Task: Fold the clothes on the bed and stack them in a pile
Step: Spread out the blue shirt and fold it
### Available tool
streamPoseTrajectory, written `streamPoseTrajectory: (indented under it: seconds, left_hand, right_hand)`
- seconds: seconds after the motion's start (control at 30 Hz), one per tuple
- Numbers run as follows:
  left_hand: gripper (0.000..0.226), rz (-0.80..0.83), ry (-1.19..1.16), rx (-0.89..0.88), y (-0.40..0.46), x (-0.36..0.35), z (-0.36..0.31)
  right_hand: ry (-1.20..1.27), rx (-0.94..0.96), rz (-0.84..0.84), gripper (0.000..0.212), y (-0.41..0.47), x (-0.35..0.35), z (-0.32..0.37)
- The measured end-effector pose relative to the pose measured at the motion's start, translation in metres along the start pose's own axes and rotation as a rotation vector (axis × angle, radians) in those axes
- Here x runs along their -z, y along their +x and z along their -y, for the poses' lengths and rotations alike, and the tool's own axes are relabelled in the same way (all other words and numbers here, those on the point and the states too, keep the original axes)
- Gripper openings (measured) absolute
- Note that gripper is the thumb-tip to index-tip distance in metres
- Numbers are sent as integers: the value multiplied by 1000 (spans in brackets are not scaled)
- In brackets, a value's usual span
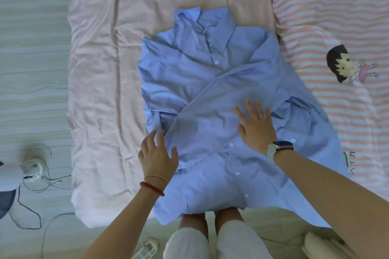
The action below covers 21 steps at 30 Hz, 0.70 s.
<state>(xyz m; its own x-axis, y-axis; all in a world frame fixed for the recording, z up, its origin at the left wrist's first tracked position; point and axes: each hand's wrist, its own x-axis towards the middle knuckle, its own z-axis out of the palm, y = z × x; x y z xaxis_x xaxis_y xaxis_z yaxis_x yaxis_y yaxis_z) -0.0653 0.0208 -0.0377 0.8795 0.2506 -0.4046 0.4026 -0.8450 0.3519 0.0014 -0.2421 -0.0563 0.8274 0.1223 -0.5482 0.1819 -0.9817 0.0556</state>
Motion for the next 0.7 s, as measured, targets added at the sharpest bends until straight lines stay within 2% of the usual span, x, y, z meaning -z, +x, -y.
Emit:
streamPoseTrajectory:
  seconds: [0.07, 0.13, 0.2, 0.27, 0.3, 0.33, 0.37, 0.4, 0.47, 0.5, 0.63, 0.7]
  left_hand:
    - [60, -47, 108, -186, 9, -6, -16]
    - [62, -5, 216, -312, 21, -15, -30]
    - [63, 167, 331, -319, 37, -26, -39]
    - [62, 339, 438, -237, 54, -37, -42]
    - [61, 372, 475, -205, 62, -38, -44]
    - [57, 350, 474, -202, 68, -34, -48]
    - [47, 254, 432, -243, 75, -27, -56]
    - [35, 117, 341, -303, 82, -20, -64]
    - [34, -128, 215, -408, 105, -3, -78]
    - [34, -203, 188, -419, 121, 6, -84]
    - [22, -280, 142, -275, 202, 32, -109]
    - [34, -259, 86, -255, 241, 38, -119]
  right_hand:
    - [-5, -3, -42, 55, 12, 2, -17]
    - [-32, -14, -24, 54, 24, 3, -33]
    - [-38, -36, 64, 53, 36, 3, -50]
    - [-32, -33, 175, 53, 47, 7, -63]
    - [-30, -12, 183, 52, 52, 13, -66]
    - [-20, 15, 122, 47, 58, 20, -67]
    - [20, 57, -2, 36, 64, 31, -67]
    - [85, 102, -128, 22, 71, 43, -67]
    - [200, 171, -365, 5, 92, 66, -73]
    - [242, 183, -424, 6, 107, 77, -77]
    - [230, 126, -400, 31, 172, 115, -86]
    - [232, 135, -405, 34, 199, 127, -82]
